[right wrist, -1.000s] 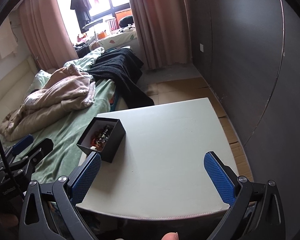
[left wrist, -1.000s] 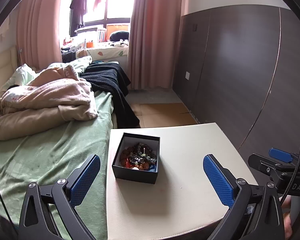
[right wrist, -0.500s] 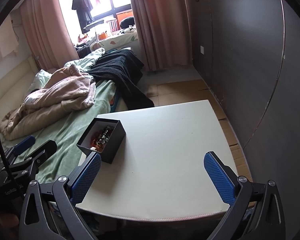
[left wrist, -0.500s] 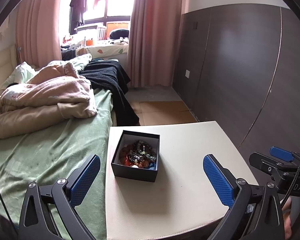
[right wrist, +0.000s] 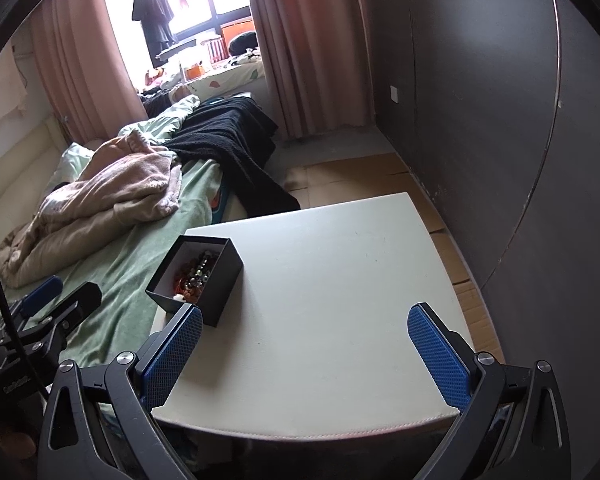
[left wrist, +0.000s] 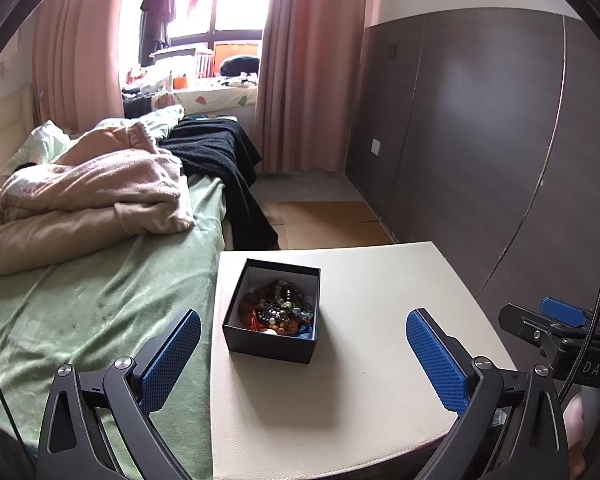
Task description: Organize jewelry
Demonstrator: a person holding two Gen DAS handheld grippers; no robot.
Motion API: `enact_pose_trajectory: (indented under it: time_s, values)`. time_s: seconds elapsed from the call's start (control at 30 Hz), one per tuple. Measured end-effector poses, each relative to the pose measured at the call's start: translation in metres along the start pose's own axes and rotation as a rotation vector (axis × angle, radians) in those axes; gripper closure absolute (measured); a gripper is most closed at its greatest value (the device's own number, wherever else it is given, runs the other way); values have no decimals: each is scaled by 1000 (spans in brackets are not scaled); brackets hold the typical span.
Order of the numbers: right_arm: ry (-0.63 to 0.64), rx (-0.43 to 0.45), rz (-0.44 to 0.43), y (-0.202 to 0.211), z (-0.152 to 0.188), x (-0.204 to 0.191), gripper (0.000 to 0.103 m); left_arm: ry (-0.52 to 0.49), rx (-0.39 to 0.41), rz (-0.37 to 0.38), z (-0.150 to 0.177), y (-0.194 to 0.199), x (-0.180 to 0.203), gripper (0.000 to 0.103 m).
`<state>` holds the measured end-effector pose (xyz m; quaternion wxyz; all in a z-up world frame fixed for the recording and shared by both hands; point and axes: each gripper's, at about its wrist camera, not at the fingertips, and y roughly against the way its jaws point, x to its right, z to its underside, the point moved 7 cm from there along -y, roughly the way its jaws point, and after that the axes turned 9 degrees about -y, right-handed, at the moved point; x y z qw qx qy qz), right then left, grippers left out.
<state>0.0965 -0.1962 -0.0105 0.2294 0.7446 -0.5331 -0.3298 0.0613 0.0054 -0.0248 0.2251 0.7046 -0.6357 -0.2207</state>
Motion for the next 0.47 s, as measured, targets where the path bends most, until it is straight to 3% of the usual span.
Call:
enact_pose_trajectory:
  time_s: [0.47]
  values:
    - [-6, -3, -7, -5, -3, 0, 0, 12, -4, -6, -5, -7, -5, 1]
